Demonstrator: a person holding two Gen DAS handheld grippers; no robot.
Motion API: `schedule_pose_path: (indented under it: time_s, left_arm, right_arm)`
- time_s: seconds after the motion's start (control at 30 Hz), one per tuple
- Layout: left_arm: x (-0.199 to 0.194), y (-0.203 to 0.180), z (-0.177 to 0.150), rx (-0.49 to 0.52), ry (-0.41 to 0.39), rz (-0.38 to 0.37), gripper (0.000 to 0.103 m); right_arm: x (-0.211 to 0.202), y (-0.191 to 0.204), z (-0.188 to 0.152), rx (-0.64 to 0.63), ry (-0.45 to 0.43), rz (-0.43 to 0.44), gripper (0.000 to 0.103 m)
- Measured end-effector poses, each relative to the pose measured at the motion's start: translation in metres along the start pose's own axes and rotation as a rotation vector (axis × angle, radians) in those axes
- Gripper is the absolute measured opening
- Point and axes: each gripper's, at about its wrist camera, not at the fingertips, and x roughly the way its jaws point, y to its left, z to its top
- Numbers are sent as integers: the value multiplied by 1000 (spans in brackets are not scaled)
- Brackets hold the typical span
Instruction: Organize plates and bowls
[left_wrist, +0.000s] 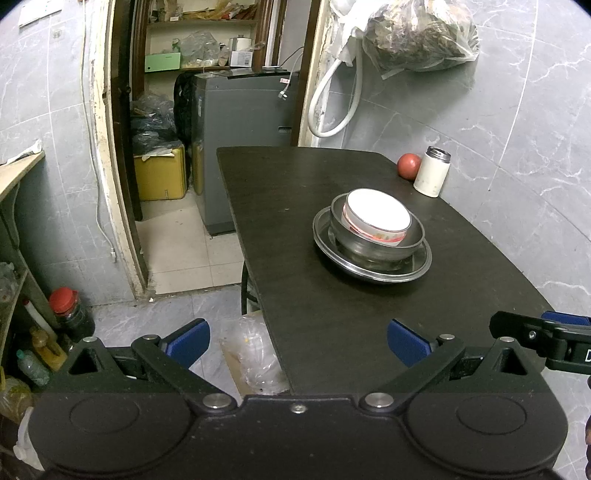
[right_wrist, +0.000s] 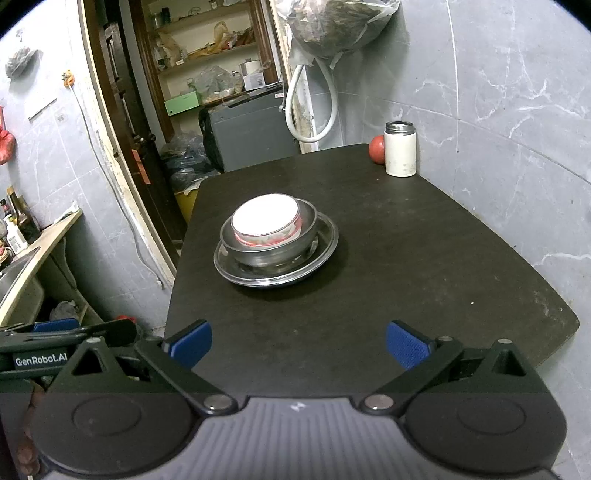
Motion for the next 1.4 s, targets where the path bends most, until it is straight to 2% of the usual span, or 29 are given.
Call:
schedule_pose_path:
  time_s: [1.4]
  left_arm:
    - [5, 3, 2, -3, 8, -13, 102]
  right_arm:
    - [3, 2, 1, -1, 7, -17, 103]
